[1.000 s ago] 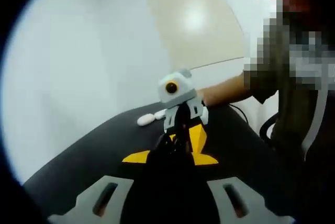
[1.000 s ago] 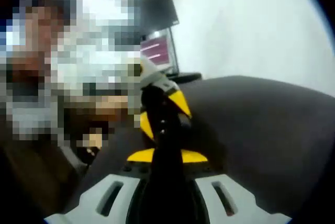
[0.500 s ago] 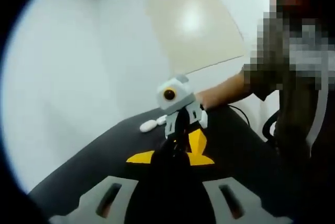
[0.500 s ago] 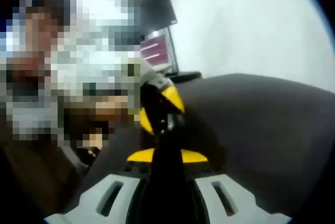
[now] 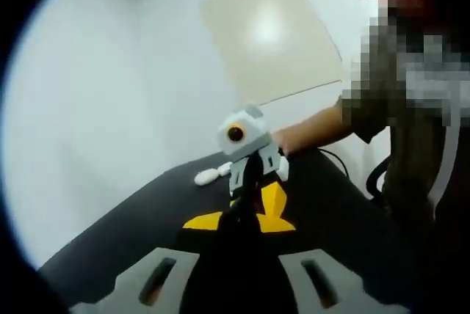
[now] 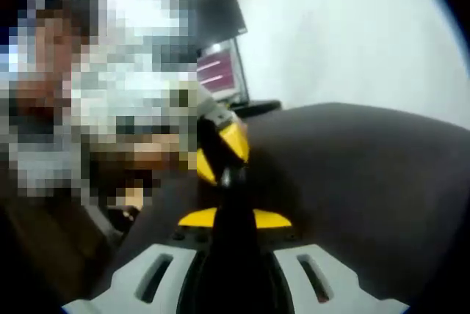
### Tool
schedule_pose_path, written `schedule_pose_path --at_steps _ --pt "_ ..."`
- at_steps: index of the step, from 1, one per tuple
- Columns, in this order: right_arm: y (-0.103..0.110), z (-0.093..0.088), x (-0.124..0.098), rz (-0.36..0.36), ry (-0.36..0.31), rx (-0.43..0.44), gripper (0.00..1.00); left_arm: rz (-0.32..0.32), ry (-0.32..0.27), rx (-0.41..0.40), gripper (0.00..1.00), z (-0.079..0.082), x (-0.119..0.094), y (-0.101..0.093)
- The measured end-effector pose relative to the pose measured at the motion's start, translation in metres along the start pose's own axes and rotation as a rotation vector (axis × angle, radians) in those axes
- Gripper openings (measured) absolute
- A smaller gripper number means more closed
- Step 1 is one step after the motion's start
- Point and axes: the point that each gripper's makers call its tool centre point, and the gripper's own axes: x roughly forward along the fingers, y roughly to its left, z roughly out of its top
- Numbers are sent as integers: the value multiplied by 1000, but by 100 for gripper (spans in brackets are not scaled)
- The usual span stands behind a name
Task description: Pick up three earphones and place each one into its charging case using tactile feedback, ensure that each earphone is properly inserted and securely positioned inside the case.
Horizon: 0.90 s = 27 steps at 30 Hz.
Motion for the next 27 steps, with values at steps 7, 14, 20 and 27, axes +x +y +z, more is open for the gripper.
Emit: schedule_pose_path --at_steps 7,14,20,27 --pt "-7 9 0 56 -26 342 18 12 66 216 35 -10 9 -10" --pt "-9 10 2 58 -25 470 18 38 74 183 31 -14 8 -2" --pt "-2 7 0 24 -19 260 18 29 69 109 32 -16 8 3" --pt "-5 7 -4 -3 -32 173 20 37 80 61 34 -19 7 7"
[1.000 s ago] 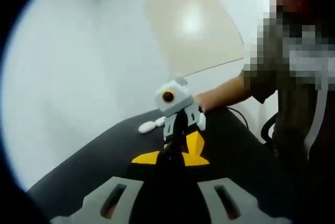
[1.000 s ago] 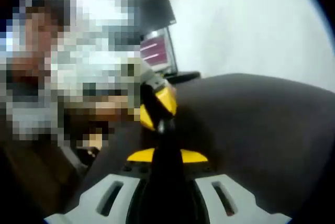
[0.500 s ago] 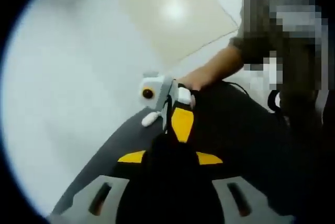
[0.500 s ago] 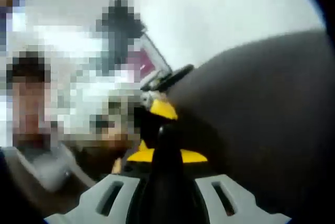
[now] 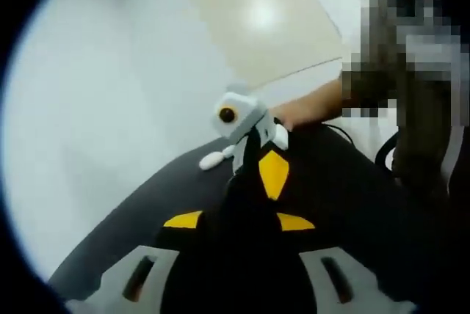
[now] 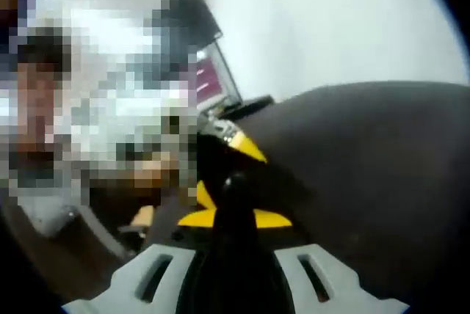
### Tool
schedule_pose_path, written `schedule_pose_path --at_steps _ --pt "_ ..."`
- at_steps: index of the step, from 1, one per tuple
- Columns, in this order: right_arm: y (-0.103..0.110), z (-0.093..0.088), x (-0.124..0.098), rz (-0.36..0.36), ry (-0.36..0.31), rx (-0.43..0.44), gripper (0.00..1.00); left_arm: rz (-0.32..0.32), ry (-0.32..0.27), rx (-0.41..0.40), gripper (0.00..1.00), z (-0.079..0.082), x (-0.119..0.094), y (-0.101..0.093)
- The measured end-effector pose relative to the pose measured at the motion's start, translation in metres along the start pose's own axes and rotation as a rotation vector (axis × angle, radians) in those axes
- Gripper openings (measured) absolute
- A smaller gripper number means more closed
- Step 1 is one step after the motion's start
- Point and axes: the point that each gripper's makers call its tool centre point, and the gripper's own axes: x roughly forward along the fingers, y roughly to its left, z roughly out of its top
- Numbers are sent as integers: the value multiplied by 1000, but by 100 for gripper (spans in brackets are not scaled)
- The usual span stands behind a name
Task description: Pick up three earphones and place each one into its charging case using tactile feedback, ensure that each earphone is properly inserted and securely positioned inside the case.
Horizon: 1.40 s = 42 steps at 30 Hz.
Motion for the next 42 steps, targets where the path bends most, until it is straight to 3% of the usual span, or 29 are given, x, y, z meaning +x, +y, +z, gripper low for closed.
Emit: schedule_pose_path --at_steps 4,7,12,13,15,19,20,22,24,25,27,29,31,33,36,40,42 --pt "-4 3 -4 -24 -18 -145 33 6 0 2 33 0 1 1" --pt "-6 -3 -4 -74 16 -281 34 7 -2 -2 34 0 2 1" --pt "-16 -1 -7 -128 17 -306 37 18 9 -8 34 1 -1 6" --pt "-19 1 -8 -146 9 -296 39 39 -20 -40 34 6 -4 11" --pt "-23 4 -9 -166 -10 -286 42 68 -138 -145 33 24 -14 24" --pt "-27 7 -9 -198 -22 -289 43 232 -285 -243 32 41 -45 66" --pt "-29 8 -9 -210 -22 -283 44 267 -291 -248 32 41 -50 73" --pt "-37 11 -11 -282 -26 -256 45 414 -275 -260 33 33 -68 98" --pt "-45 18 -15 -399 -51 -202 47 534 -254 -284 33 21 -83 118" --pt "-45 21 -16 -439 -61 -195 47 563 -230 -303 33 15 -87 123" --pt "-33 24 -11 -416 -79 -268 47 584 -247 -364 32 12 -91 128" --pt "-28 17 -5 -414 -39 -298 47 569 -239 -422 33 6 -90 128" --pt "-31 8 0 -422 35 -357 47 576 -232 -426 33 4 -90 128" --pt "-33 10 4 -424 44 -355 47 577 -230 -432 34 4 -89 128" --pt "-27 14 13 -342 60 -360 48 562 -231 -441 33 4 -86 126" --pt "-35 14 19 -296 114 -431 51 529 -206 -385 30 5 -76 118" --pt "-38 12 23 -269 113 -387 53 484 -185 -383 30 4 -69 111"
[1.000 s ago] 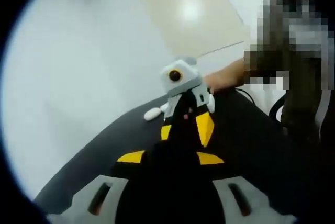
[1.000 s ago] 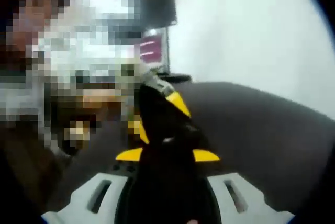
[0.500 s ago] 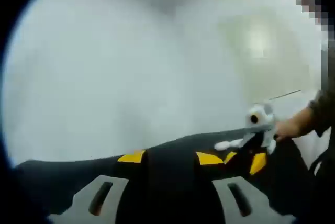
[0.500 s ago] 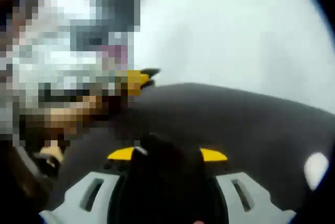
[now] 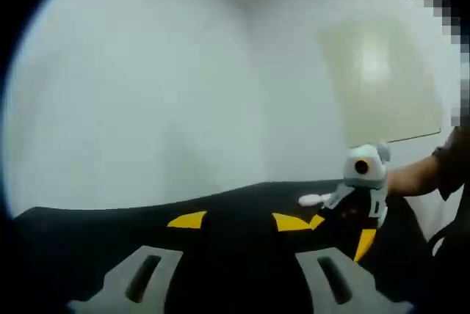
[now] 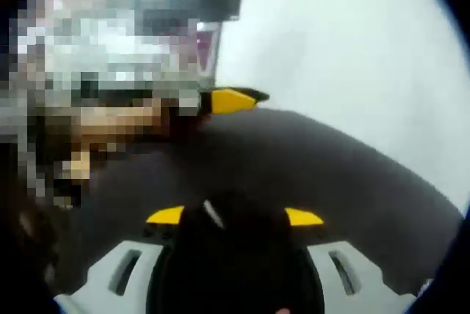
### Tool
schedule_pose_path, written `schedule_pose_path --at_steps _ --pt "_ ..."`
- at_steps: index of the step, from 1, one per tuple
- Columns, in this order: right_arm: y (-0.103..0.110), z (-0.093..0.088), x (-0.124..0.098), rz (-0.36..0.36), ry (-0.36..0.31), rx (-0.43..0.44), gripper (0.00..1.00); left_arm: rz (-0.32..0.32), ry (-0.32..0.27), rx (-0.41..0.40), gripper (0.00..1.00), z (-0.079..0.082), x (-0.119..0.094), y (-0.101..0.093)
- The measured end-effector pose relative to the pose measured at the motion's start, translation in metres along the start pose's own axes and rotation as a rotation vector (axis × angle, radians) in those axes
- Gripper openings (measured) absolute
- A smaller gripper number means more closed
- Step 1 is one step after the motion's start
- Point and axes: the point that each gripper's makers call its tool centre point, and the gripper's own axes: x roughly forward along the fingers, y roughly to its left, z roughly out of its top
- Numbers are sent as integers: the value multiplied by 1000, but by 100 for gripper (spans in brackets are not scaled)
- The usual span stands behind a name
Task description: Pick up three earphones and place each one into its charging case using tactile feedback, ensure that each earphone is properly inserted and securely positioned inside the case.
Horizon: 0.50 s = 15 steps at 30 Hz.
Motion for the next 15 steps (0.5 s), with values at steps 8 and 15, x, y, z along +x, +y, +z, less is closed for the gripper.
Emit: schedule_pose_path --at_steps 8,15 --pt "4 1 -1 -60 -14 -14 41 -35 50 24 32 -10 4 -9" --pt "2 5 -30 -222 16 -260 41 -24 37 33 31 -6 2 -8"
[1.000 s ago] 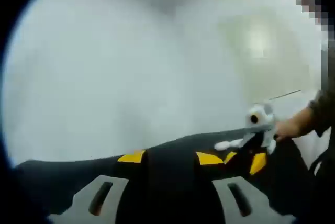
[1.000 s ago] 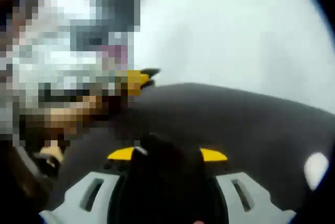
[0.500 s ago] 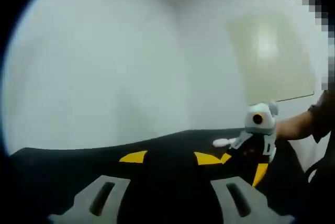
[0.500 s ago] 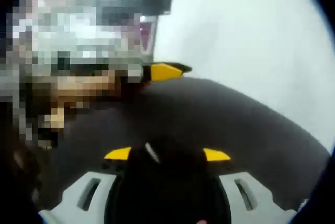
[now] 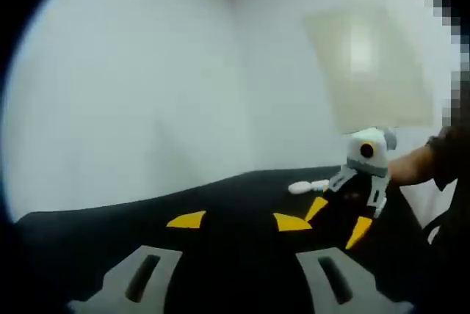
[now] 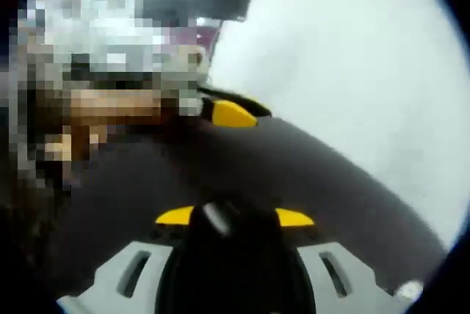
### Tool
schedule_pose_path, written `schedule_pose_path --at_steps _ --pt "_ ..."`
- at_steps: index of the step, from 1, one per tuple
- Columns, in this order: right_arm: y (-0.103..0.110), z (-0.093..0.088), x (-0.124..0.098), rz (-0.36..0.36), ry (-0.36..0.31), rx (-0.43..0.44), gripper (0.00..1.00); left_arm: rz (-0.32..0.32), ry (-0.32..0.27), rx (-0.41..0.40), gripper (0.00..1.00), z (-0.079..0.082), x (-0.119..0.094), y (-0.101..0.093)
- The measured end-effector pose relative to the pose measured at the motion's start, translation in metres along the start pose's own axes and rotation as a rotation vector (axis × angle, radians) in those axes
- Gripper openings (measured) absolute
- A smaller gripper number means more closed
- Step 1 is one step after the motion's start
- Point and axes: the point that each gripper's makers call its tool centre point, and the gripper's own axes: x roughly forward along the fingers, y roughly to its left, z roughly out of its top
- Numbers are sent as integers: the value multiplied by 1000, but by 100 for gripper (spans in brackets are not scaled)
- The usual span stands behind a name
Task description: Pick up three earphones and place each one into its charging case using tactile feedback, ensure that each earphone is properly inserted and securely positioned inside the case.
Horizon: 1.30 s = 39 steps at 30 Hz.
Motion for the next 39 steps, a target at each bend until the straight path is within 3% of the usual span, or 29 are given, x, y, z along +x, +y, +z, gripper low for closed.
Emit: schedule_pose_path --at_steps 2,7,11,14,18,23,30,32,35,37,39 --pt "-21 -1 -15 -87 5 -25 41 -1 1 14 31 0 0 -2" --pt "-72 -19 -43 -234 4 134 41 7 13 52 31 -2 0 -2" --pt "-118 -47 -59 -358 79 206 41 12 15 55 31 -3 0 0" --pt "-144 -60 -64 -420 54 380 41 16 21 60 31 -5 0 1" --pt "-152 -72 -61 -450 115 365 41 19 32 73 30 -7 0 2" --pt "-162 -81 -43 -411 174 349 41 16 50 88 30 -11 2 1" --pt "-156 -87 -25 -367 184 386 42 13 64 111 30 -14 2 2" --pt "-153 -98 -21 -363 227 408 42 12 66 111 30 -14 3 2" --pt "-151 -97 -20 -363 209 433 42 9 71 113 30 -15 3 2" --pt "-152 -97 -20 -362 216 428 42 5 74 115 30 -16 4 2" --pt "-151 -92 -24 -375 230 350 43 4 79 115 30 -17 4 2"
